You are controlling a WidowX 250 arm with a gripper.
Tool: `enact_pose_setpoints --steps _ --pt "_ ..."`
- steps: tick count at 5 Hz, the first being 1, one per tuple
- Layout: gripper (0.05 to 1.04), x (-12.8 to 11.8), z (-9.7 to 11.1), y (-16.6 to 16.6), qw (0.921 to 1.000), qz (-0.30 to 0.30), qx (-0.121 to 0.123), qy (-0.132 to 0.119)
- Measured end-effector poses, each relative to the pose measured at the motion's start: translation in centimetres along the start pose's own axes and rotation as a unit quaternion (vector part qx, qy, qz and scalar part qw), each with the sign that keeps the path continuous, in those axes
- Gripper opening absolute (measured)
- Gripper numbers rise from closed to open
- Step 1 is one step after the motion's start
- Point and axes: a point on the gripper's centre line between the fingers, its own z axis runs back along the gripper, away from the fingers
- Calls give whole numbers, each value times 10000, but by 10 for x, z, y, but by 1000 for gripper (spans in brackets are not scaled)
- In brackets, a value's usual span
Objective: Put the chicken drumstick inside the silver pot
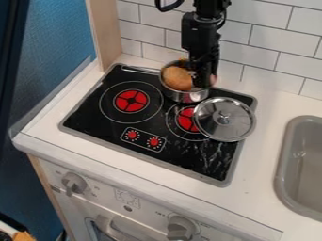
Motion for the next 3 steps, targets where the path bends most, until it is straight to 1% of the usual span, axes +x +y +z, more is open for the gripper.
enact_pose_setpoints --steps 1,2,3 --pt "883 2 1 0 10000 66 -16 -6" --pt "1010 4 0 1 9999 98 45 -50" --pt "1006 6 0 4 9997 111 120 -154"
